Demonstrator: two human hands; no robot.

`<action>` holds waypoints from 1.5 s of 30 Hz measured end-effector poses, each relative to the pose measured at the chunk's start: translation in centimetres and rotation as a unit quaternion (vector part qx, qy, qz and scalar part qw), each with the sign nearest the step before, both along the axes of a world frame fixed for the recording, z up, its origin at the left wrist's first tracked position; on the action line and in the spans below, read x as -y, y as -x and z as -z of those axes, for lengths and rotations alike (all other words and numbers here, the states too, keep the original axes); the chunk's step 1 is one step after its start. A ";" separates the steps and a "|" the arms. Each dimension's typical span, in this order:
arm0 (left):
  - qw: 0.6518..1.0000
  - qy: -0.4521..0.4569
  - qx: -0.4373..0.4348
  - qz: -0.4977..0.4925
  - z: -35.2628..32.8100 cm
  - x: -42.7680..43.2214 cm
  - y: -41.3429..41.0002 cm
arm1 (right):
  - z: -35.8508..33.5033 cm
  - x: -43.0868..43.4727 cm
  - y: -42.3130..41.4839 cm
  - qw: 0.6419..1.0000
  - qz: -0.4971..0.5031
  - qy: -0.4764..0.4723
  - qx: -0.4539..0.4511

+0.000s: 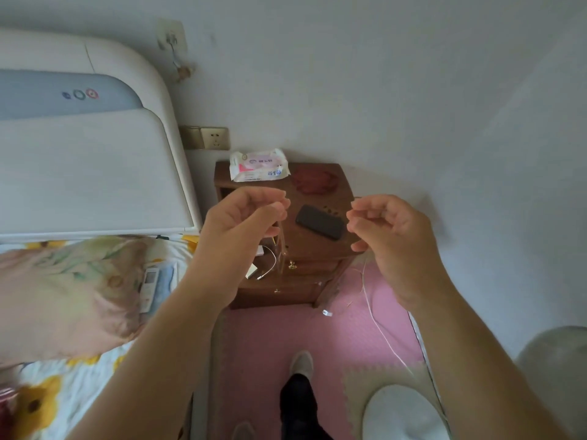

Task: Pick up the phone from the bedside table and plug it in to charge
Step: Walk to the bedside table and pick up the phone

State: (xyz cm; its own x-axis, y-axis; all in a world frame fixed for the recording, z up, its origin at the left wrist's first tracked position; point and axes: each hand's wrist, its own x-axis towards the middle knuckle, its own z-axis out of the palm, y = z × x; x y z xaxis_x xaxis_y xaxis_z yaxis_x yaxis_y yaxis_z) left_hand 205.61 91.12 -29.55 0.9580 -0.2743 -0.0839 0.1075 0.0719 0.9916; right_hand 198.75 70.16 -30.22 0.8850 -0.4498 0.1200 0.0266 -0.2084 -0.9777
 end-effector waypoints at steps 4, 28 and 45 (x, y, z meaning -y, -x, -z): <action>1.000 -0.019 0.007 0.001 0.5 3.4 -3.3 | 0.9 3.7 -3.8 1.000 -0.001 -0.017 0.008; 0.997 -0.053 -0.040 0.032 6.1 13.7 -19.2 | 6.4 14.1 -18.6 0.994 0.006 -0.039 -0.106; 0.971 -0.147 -0.189 0.017 17.4 16.9 -24.4 | 16.3 16.4 -21.8 0.942 0.040 -0.038 -0.332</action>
